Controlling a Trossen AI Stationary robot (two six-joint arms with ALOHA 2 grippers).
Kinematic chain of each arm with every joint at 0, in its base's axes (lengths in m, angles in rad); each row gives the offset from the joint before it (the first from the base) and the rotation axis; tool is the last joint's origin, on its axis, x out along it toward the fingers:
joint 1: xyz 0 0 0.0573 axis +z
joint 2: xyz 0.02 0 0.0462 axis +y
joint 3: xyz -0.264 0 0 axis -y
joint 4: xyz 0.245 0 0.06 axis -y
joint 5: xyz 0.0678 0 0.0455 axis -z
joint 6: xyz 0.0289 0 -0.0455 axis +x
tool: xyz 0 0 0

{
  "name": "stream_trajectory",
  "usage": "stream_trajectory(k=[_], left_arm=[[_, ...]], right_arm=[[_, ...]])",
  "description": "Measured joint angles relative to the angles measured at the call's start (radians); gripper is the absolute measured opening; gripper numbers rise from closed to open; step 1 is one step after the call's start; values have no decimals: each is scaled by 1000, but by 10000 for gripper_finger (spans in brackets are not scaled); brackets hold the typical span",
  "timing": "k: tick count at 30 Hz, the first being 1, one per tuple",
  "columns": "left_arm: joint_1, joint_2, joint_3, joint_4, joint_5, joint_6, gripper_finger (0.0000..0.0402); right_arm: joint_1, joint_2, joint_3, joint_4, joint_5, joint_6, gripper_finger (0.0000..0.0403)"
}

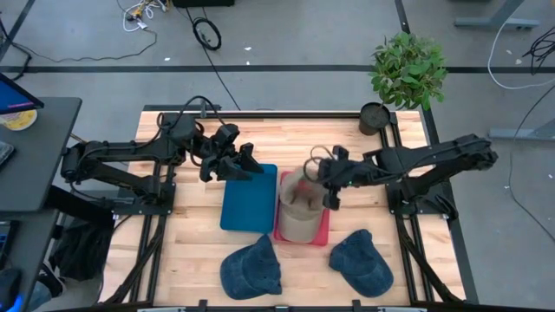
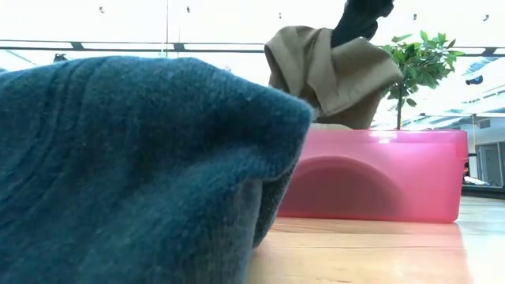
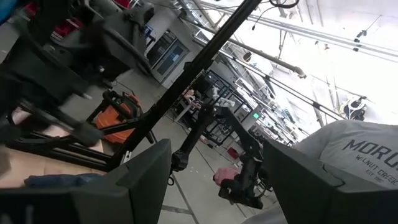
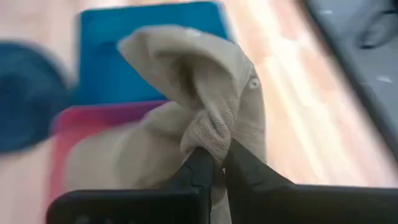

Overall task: Pick & Place hat
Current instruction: Put the brown cap into the red bin

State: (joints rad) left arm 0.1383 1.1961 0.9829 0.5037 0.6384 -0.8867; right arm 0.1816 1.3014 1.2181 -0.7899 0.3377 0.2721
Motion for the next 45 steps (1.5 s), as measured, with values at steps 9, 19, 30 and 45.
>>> stream_trajectory(k=[9, 19, 30, 45], left_arm=[[0, 0, 0, 0, 0, 0, 259], [0, 0, 0, 0, 0, 0, 259], [0, 0, 0, -7, 0, 0, 259], [0, 0, 0, -10, 0, 0, 259]], right_arm=[[49, 48, 9, -2, -87, 9, 20], [50, 233, 9, 46, -342, 64, 40], [42, 177, 9, 165, -510, 68, 183], [-13, 130, 9, 51, -328, 20, 87]])
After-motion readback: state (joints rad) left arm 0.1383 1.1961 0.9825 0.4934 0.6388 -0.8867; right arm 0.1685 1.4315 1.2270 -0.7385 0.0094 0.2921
